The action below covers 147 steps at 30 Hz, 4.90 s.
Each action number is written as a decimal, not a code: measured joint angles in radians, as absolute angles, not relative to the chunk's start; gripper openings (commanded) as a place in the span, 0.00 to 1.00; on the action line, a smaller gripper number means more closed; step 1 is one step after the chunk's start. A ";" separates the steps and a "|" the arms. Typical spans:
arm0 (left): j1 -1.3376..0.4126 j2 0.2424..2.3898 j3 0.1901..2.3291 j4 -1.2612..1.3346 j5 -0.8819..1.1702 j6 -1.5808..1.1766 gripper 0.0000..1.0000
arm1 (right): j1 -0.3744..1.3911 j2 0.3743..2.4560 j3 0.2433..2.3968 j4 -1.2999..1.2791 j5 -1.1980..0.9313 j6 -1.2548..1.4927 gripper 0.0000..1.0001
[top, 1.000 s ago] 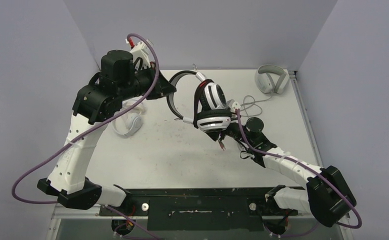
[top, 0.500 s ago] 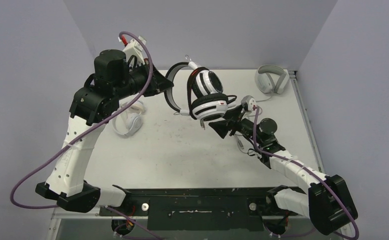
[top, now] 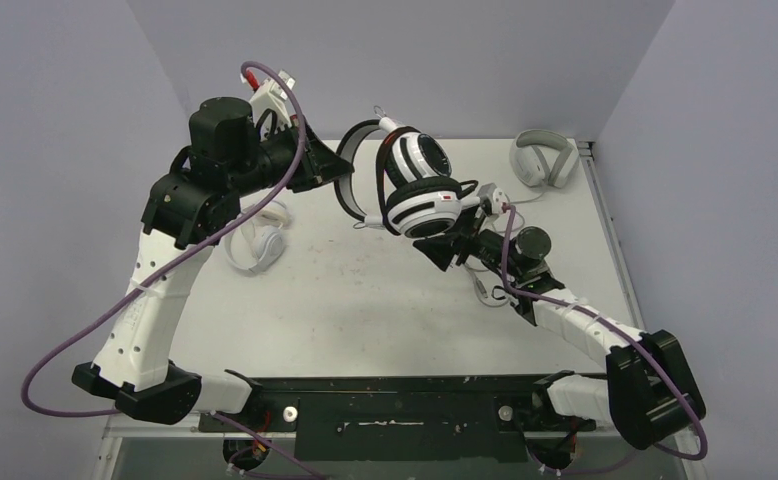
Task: Wrap the headphones
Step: Wrap the headphones cable around the headphones.
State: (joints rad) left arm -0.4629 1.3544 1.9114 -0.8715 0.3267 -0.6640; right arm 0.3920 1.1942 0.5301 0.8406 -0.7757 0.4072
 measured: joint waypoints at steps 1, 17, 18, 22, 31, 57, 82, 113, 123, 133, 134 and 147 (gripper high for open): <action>-0.463 1.354 1.911 -0.869 0.331 -0.669 0.00 | 0.392 1.212 0.539 0.849 -0.788 0.411 0.49; -0.428 1.349 1.887 -0.810 0.351 -0.733 0.00 | 0.403 1.287 0.560 0.963 -0.852 0.506 0.00; -0.425 1.346 1.871 -0.791 0.350 -0.747 0.00 | 0.413 1.283 0.551 0.968 -0.850 0.511 0.00; -0.419 1.322 1.758 -0.692 0.321 -0.817 0.00 | 0.529 1.237 0.519 0.920 -0.808 0.498 0.00; -0.409 1.303 1.518 -0.554 0.168 -0.931 0.00 | 0.780 1.159 0.595 0.659 -0.674 0.415 0.00; -0.640 1.177 0.960 -0.296 -0.500 -0.140 0.00 | 0.857 1.470 1.061 -0.094 -0.566 0.288 0.00; -0.646 1.393 1.010 -0.471 -0.390 -0.067 0.00 | 0.677 1.536 1.085 -0.237 -0.651 0.292 0.07; -0.529 1.464 1.066 -0.508 -0.096 -0.178 0.00 | 0.616 0.913 0.593 -0.128 -0.437 0.261 0.68; -0.525 1.436 1.037 -0.493 -0.070 -0.183 0.00 | 0.616 0.908 0.485 -0.066 -0.310 0.579 0.56; -0.521 1.421 1.009 -0.471 -0.067 -0.198 0.00 | 0.641 0.941 0.380 0.054 -0.142 1.020 0.59; -0.519 1.419 1.009 -0.468 -0.064 -0.199 0.00 | 0.645 0.941 0.379 0.057 -0.123 1.040 0.60; -0.427 1.379 1.127 -0.601 0.065 -0.312 0.00 | 0.601 0.898 0.427 0.014 -0.007 0.749 0.65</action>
